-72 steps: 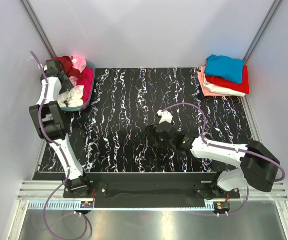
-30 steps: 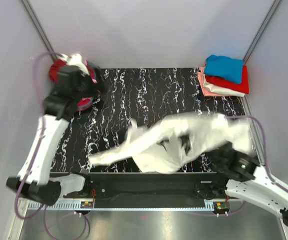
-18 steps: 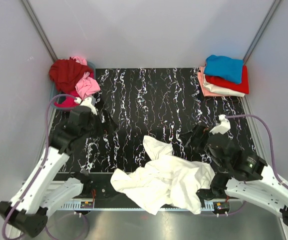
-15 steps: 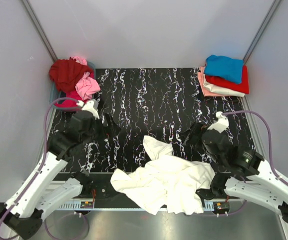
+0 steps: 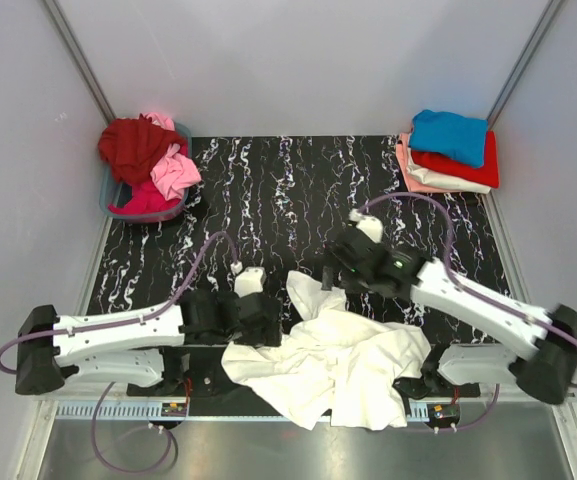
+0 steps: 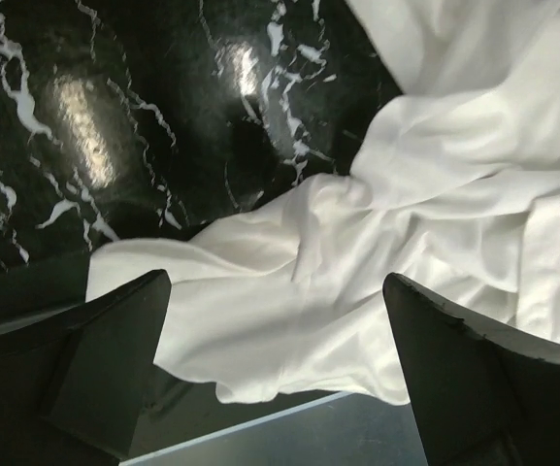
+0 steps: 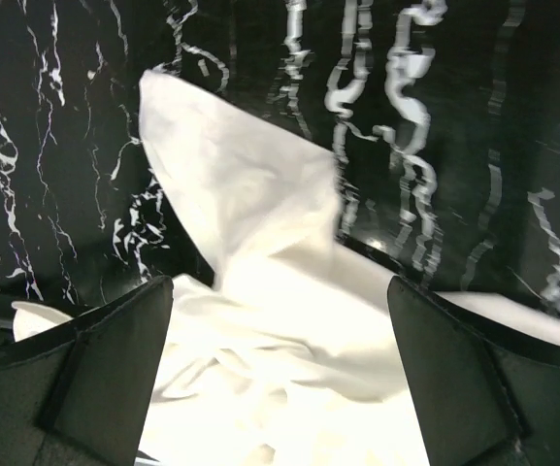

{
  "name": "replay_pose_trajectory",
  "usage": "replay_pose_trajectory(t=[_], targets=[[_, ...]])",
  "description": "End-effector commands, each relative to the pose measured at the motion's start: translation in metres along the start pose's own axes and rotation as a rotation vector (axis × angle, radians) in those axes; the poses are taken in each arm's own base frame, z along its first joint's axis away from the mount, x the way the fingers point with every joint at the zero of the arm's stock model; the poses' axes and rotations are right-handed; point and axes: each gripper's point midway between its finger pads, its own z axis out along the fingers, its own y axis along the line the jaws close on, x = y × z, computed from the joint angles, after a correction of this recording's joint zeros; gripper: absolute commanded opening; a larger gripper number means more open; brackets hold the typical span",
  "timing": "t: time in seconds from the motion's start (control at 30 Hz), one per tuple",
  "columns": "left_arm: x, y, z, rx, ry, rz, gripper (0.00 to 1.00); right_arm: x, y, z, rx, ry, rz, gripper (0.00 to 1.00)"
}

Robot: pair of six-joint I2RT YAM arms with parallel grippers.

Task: Fold and stack the t-shirts
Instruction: Flatten the tshirt out

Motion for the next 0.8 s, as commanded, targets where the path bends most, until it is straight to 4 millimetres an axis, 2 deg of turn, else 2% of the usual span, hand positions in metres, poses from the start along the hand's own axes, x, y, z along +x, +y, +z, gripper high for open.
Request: replay_pose_trajectory(t=[0.0,0.03,0.07,0.1,0.13,0.17,0.2,0.27,0.3,0.37,0.4,0.5,0.67,0.77], targets=[[-0.004,0.015,-0.010,-0.066,-0.092,-0.160,0.99,0.006,0.051,0.040,-0.139,0.180,-0.112,0.99],[-0.005,0.021,-0.012,-0.085,-0.107,-0.171,0.99,-0.004,0.068,0.043,-0.167,0.179,-0.126,0.97],[-0.004,0.025,-0.013,-0.097,-0.110,-0.181,0.99,-0.005,0.075,0.050,-0.168,0.198,-0.143,0.96],[0.000,0.034,-0.013,-0.127,-0.104,-0.190,0.99,0.004,0.082,0.069,-0.159,0.258,-0.172,0.95],[-0.002,0.038,-0.017,-0.121,-0.118,-0.211,0.99,-0.008,0.100,0.070,-0.195,0.241,-0.174,0.95],[-0.002,0.042,-0.019,-0.120,-0.124,-0.224,0.99,-0.009,0.107,0.076,-0.199,0.252,-0.186,0.95],[-0.002,0.045,-0.023,-0.089,-0.135,-0.254,0.99,-0.011,0.116,0.091,-0.189,0.266,-0.198,0.95],[-0.002,0.050,-0.027,-0.059,-0.151,-0.301,0.98,-0.009,0.120,0.105,-0.160,0.295,-0.222,0.92],[0.001,0.056,-0.025,-0.054,-0.154,-0.311,0.97,-0.007,0.125,0.120,-0.148,0.315,-0.240,0.91],[0.001,0.061,-0.030,-0.008,-0.171,-0.349,0.96,-0.002,0.126,0.134,-0.124,0.341,-0.260,0.88],[0.005,0.067,-0.026,-0.013,-0.168,-0.356,0.95,0.002,0.126,0.148,-0.098,0.353,-0.274,0.87],[0.009,0.070,-0.024,-0.004,-0.158,-0.367,0.95,0.013,0.113,0.171,-0.017,0.385,-0.298,0.82],[0.018,0.072,-0.014,-0.037,-0.130,-0.353,0.95,0.034,0.105,0.191,0.015,0.441,-0.280,0.75],[0.020,0.070,-0.007,-0.039,-0.123,-0.341,0.93,0.045,0.096,0.198,0.052,0.459,-0.273,0.67]])
